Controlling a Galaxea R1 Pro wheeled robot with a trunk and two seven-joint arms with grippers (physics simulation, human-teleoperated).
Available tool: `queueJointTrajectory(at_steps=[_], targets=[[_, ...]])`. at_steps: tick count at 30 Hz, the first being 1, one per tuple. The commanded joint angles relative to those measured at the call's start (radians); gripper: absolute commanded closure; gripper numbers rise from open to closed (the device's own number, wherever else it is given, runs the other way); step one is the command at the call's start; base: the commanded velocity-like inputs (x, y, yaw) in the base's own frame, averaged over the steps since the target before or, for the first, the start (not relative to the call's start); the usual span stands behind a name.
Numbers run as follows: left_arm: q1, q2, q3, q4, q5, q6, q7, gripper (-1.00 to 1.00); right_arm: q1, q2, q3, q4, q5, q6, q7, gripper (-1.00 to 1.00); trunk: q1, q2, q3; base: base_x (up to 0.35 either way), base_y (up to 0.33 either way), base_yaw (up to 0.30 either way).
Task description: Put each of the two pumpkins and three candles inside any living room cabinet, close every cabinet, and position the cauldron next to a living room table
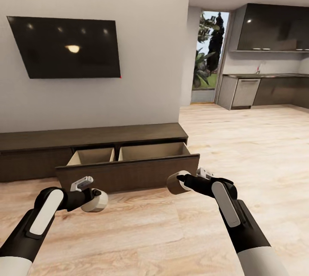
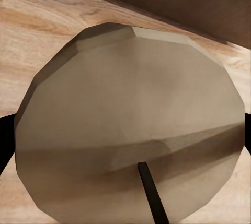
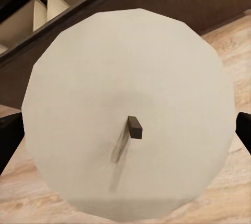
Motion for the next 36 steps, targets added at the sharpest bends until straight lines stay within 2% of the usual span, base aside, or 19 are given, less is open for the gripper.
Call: queueJointTrajectory(at_steps=[1,8,18,25,27,29,33,36], targets=[[-0.001,0.0,0.0,-0.001,0.007,0.004,0.009,1.0,-0.001,0.0,0.0,-0.003,-0.011,0.002,-0.012,1.0,-0.004,0.007,0.001,0.0,0.0,0.076],[-0.001,0.0,0.0,-0.001,0.007,0.004,0.009,1.0,-0.001,0.0,-0.002,-0.013,-0.01,0.001,-0.01,1.0,-0.031,0.056,0.014,0.0,0.0,0.122],[-0.001,0.0,-0.004,-0.01,0.006,0.004,0.009,1.0,-0.001,0.0,-0.002,-0.016,-0.009,-0.004,-0.01,1.0,-0.031,0.056,0.013,0.0,-0.011,0.015],[-0.001,0.001,-0.028,-0.015,0.004,0.004,0.011,1.0,-0.001,-0.002,0.0,-0.019,0.001,-0.001,-0.018,1.0,-0.031,0.056,0.013,0.0,-0.235,0.0],[-0.001,0.002,-0.034,-0.017,0.004,0.004,0.011,1.0,-0.001,-0.003,0.001,-0.019,0.003,0.003,-0.055,1.0,-0.031,0.056,0.013,0.0,-0.195,0.0],[-0.001,0.002,-0.035,-0.017,0.004,0.004,0.011,1.0,-0.001,-0.002,0.0,-0.026,0.001,0.021,-0.121,1.0,-0.031,0.056,0.013,0.0,-0.082,0.0],[-0.001,0.002,-0.036,-0.019,0.004,0.004,0.011,1.0,-0.001,0.0,0.002,-0.092,-0.005,0.067,-0.344,1.0,-0.031,0.056,0.013,0.0,-0.021,0.0],[-0.001,0.002,-0.037,-0.019,0.004,0.004,0.011,1.0,-0.001,0.0,0.005,-0.149,-0.008,0.098,-0.45,1.0,-0.031,0.056,0.013,0.0,-0.03,0.0]])
